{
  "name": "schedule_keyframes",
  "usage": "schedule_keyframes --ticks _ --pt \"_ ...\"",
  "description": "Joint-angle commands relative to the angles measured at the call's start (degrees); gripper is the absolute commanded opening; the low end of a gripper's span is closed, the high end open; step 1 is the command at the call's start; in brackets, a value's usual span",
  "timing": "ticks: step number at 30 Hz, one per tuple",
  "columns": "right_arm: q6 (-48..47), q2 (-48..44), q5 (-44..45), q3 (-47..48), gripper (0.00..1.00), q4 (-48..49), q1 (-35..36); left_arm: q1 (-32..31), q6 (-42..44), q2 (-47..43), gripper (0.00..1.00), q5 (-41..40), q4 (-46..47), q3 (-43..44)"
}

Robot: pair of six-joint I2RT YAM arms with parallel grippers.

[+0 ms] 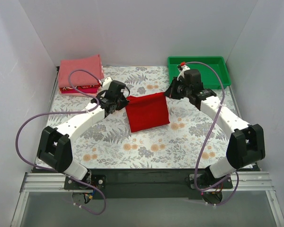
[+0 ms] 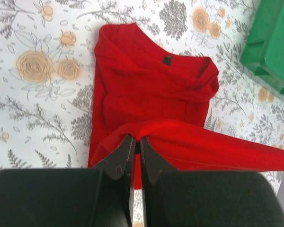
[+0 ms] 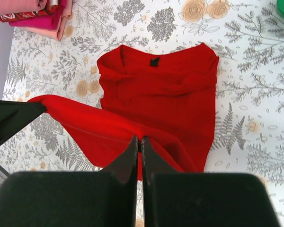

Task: Fold and stack the t-shirts
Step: Fold the tshirt

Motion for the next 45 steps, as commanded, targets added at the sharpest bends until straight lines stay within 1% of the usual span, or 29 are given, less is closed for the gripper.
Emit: schedule_keyframes --ticks 1,6,10,15,18,19,21,22,24,25,26,27,29,30,31,33,34,35,37,38,39,40,41,45 --pt "-1.6 3.6 -1.6 5.2 0.01 3.5 -1.4 3.0 2.9 3.2 0.00 -0.3 0.2 3.7" --pt "-1.8 9.7 -2.6 9.4 0.01 4.3 -2.3 5.6 3.7 8.8 0.00 2.4 1.1 7.2" --pt "-1.8 16.9 -3.6 13.5 0.01 4.6 -2.9 7.2 3.7 13.2 0.00 2.6 0.9 9.4" --pt "-1.6 25.8 -0.4 19.3 0.01 5.2 -3.2 8.8 4.5 19.4 0.00 2.1 1.3 13.1" --pt "-1.4 29.8 1.2 21.7 0.01 6.0 -3.3 9.7 6.3 24.1 0.01 4.0 1.0 16.1" --pt "-1.5 30.9 0.9 22.6 0.01 6.1 -3.4 10.1 6.3 25.1 0.08 4.5 0.2 18.3" --pt "-2.3 33.8 -3.0 25.2 0.01 6.0 -4.1 10.3 6.1 26.8 0.28 4.6 -1.0 19.5" --pt "-2.3 34.5 -4.9 25.9 0.20 5.8 -4.3 10.5 6.1 27.5 0.50 4.6 -1.1 20.2" --pt "-2.8 35.0 -5.8 26.7 0.54 5.9 -4.9 10.7 6.3 27.6 0.65 4.7 -1.1 20.8" --pt "-3.0 34.8 -6.3 26.7 0.98 5.9 -5.0 10.7 6.5 26.9 0.70 5.0 -1.1 21.1" --pt "-3.3 34.3 -8.1 26.6 0.98 5.9 -5.2 10.7 6.6 26.4 0.75 5.3 -1.0 21.3" --pt "-3.5 32.8 -9.0 26.1 0.98 5.9 -5.4 10.7 6.6 25.8 0.77 6.3 -0.7 21.2" --pt "-3.7 30.6 -12.2 23.3 0.98 6.1 -5.3 10.6 6.7 23.5 0.79 8.2 0.0 20.6" --pt "-3.7 28.3 -13.3 21.8 0.98 6.5 -5.1 10.6 7.0 22.5 0.79 9.5 1.3 18.9" --pt "-3.6 26.9 -14.9 18.2 0.98 7.0 -5.0 10.3 7.0 21.6 0.79 12.7 2.2 17.7" --pt "-3.7 22.7 -15.9 14.2 0.98 9.3 -3.9 9.4 7.0 19.3 0.79 16.0 5.4 13.6" --pt "-3.6 21.3 -17.3 9.4 0.98 10.2 -3.4 8.9 6.6 18.6 0.79 20.2 6.6 11.8" --pt "-3.5 19.9 -17.7 7.2 0.98 10.8 -2.5 8.3 6.4 17.7 0.79 21.7 8.8 10.4" --pt "-1.9 16.6 -18.8 2.6 0.98 15.0 -1.6 6.7 6.3 17.1 0.79 26.2 10.9 6.7" --pt "-1.2 15.7 -19.3 -1.5 0.98 16.4 -1.2 6.2 5.7 17.0 0.79 27.2 12.3 5.7" --pt "-0.2 14.4 -19.8 -3.4 0.98 17.8 -1.1 5.4 5.4 17.0 0.79 28.0 13.0 4.6" --pt "0.7 14.0 -20.5 -5.1 0.98 20.3 -1.1 5.2 5.1 17.0 0.79 28.8 13.6 2.8" --pt "1.5 13.7 -20.6 -7.9 0.98 21.0 -0.9 4.9 4.3 17.0 0.79 30.4 14.7 1.6" --pt "2.0 14.7 -22.5 -12.7 0.98 21.8 0.2 3.7 3.2 17.8 0.79 32.9 16.6 -2.7"
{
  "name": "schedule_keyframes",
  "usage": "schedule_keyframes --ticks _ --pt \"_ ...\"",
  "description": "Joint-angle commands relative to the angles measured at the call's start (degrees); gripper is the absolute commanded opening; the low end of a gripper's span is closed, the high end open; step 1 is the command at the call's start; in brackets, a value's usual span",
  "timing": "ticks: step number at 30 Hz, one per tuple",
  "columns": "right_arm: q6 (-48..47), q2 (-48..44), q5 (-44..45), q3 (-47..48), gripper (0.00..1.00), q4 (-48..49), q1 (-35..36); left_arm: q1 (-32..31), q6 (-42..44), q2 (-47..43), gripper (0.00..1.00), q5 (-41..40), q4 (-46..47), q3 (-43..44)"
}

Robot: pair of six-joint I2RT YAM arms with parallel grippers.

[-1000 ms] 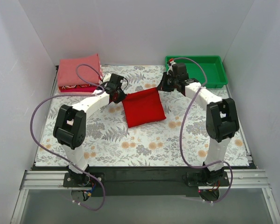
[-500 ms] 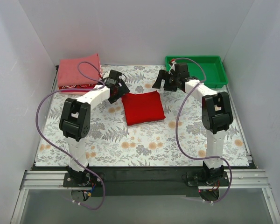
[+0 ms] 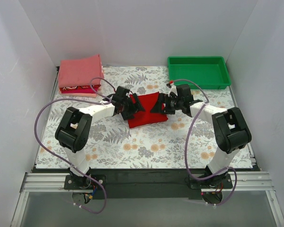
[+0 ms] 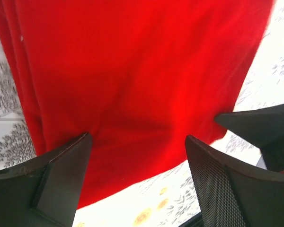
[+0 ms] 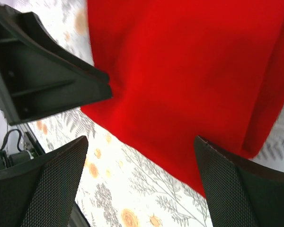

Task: Fold and stack the t-shirts
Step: Fold the tshirt

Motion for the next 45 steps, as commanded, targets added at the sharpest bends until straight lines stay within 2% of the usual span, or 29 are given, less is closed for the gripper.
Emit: schedule_keyframes --ticks 1,6,10,13,20,23,25,28,32,34,37,45 --pt "1.6 0.1 -2.6 -4.2 0.98 4.5 0.7 -0.5 -1.5 -1.2 0.79 4.7 3.2 -3.4" --pt "1.3 -1.4 -0.2 -11.3 0.98 4.6 3.2 -1.2 -2.8 -5.2 0.79 1.8 2.4 -11.1" --pt "1.5 -4.4 3.3 -17.5 0.98 4.7 6.0 -1.3 -3.0 -13.5 0.80 -5.4 -0.4 -17.6" --pt "2.4 -8.0 5.6 -23.2 0.98 4.7 9.1 -1.5 -3.2 -19.9 0.80 -5.9 -2.0 -22.7" --pt "7.8 -24.4 8.5 -30.3 0.98 3.7 18.9 -3.7 -6.4 -36.5 0.80 -7.9 -7.7 -31.9" --pt "8.2 -31.7 11.3 -30.5 0.98 1.4 19.5 -4.4 -6.6 -44.5 0.81 -9.2 -10.2 -32.6" --pt "8.0 -35.2 15.1 -29.1 0.98 -0.5 19.4 -4.9 -5.8 -47.6 0.89 -11.6 -11.2 -32.1" --pt "7.1 -40.7 21.2 -27.1 0.98 -5.6 19.4 -4.9 -4.4 -47.0 0.90 -14.7 -13.7 -29.9" --pt "6.7 -47.1 30.3 -26.8 0.98 -12.0 19.4 -4.9 -3.1 -40.1 0.90 -18.8 -15.6 -24.7" --pt "7.3 -48.9 36.4 -27.6 0.98 -15.1 19.3 -4.9 -3.5 -37.0 0.91 -20.3 -15.2 -23.0" --pt "8.3 -51.7 40.5 -28.9 0.98 -17.9 19.2 -4.8 -2.3 -31.7 0.91 -19.9 -11.4 -21.3" --pt "8.8 -51.5 42.2 -31.2 0.98 -20.4 18.7 -4.3 1.4 -18.2 0.92 -19.5 -7.2 -15.9"
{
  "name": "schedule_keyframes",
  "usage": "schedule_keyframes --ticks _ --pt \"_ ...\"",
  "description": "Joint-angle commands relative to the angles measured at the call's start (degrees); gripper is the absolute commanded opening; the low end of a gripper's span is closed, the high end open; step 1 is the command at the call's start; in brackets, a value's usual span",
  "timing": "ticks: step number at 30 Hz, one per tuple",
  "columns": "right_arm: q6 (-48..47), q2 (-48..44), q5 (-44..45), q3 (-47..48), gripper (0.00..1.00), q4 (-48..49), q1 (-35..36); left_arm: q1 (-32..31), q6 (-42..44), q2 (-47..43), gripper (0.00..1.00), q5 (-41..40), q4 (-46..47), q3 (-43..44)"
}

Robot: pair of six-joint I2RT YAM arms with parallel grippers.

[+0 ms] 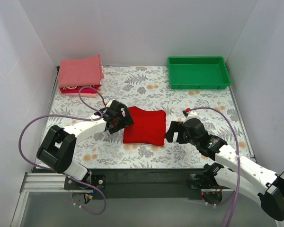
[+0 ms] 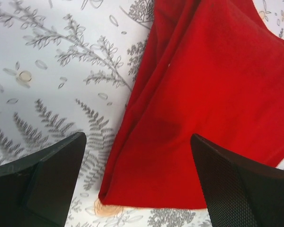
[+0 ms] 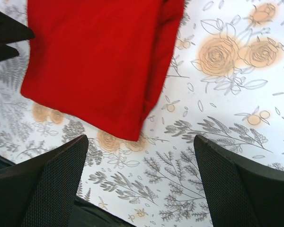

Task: Fold and stack the t-shirts
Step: Fold the tshirt, then neatly place the folded tshirt to the corner

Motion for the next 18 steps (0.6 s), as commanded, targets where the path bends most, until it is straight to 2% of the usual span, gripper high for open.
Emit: schedule_keyframes --ticks 1,4,5,10,11,13,18 --pt "0.3 1.1 2.8 -0.4 0.98 -1.7 -0.3 0.4 2.7 3.6 0.91 -0.8 2.8 3.7" --pt "-0.2 2.7 2.7 -0.3 0.98 -2.2 -0.3 0.3 3.5 6.5 0.88 0.7 3.3 4.4" --pt "-0.3 3.5 2.6 -0.2 0.98 -2.3 -0.3 0.3 3.3 7.3 0.83 0.8 3.4 4.7" --pt "-0.6 4.9 2.4 0.1 0.98 -2.4 -0.5 0.3 3.4 11.1 0.72 -0.1 3.0 6.0" --pt "-0.6 4.9 2.5 0.1 0.98 -2.4 -0.6 0.2 3.5 12.6 0.66 -0.2 2.8 6.5" --pt "-1.0 4.9 3.1 0.1 0.98 -2.5 -0.7 -0.2 3.8 14.2 0.62 -0.7 2.5 7.0" --pt "-1.2 3.5 4.3 -0.6 0.98 -2.4 -1.1 -2.5 4.5 18.5 0.43 -4.4 0.2 9.3"
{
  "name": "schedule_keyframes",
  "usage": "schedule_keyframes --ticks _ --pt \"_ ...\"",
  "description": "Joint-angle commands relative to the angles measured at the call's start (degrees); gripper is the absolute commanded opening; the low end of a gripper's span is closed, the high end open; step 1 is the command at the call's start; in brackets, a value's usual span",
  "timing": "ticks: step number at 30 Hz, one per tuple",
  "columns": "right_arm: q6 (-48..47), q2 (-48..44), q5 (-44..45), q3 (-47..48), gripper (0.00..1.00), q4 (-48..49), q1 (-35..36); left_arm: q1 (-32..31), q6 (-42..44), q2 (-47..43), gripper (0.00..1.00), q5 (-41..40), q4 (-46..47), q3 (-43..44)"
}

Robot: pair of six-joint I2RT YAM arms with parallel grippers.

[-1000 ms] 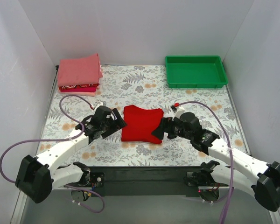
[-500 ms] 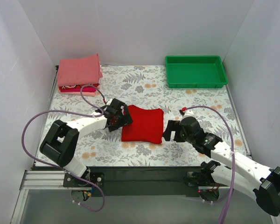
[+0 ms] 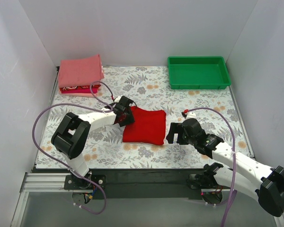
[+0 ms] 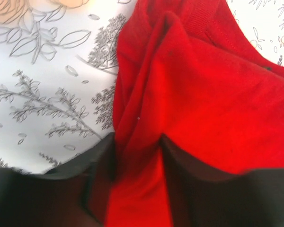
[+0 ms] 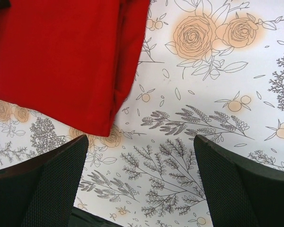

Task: Fold and stack the t-shirts
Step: Neatly place the folded tshirt to the corner

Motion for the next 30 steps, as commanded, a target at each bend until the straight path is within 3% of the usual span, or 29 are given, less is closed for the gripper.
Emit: schedule_keyframes --ticks 1,3,7,11,14,20,30 --pt "-0.6 -1.5 3.0 -0.4 0.98 0.3 -0.7 -2.2 1.4 4.3 0.37 -5.6 -4.5 0.6" --pt "-0.5 -2.3 3.7 -1.0 0.98 0.3 -1.2 -3.4 1.2 5.2 0.31 -8.0 -5.8 1.7" --pt "-0.3 -4.1 5.1 -2.1 0.98 0.3 -2.5 -3.5 2.1 7.8 0.00 -11.5 -7.4 4.1" --pt "-0.7 -5.3 6.0 -2.9 0.98 0.4 -3.6 -3.6 4.6 9.9 0.00 -15.1 -8.4 7.3" --pt "-1.6 -5.1 6.2 -3.2 0.98 0.3 -4.5 -3.5 7.0 10.4 0.00 -23.0 -10.3 11.3" --pt "-3.4 -3.6 7.8 -3.8 0.98 0.6 -5.7 -3.1 20.4 12.2 0.00 -36.2 -8.6 17.9" --pt "-8.2 0.2 4.4 -6.1 0.98 6.1 -11.3 4.2 46.6 17.2 0.00 -37.2 13.1 25.4"
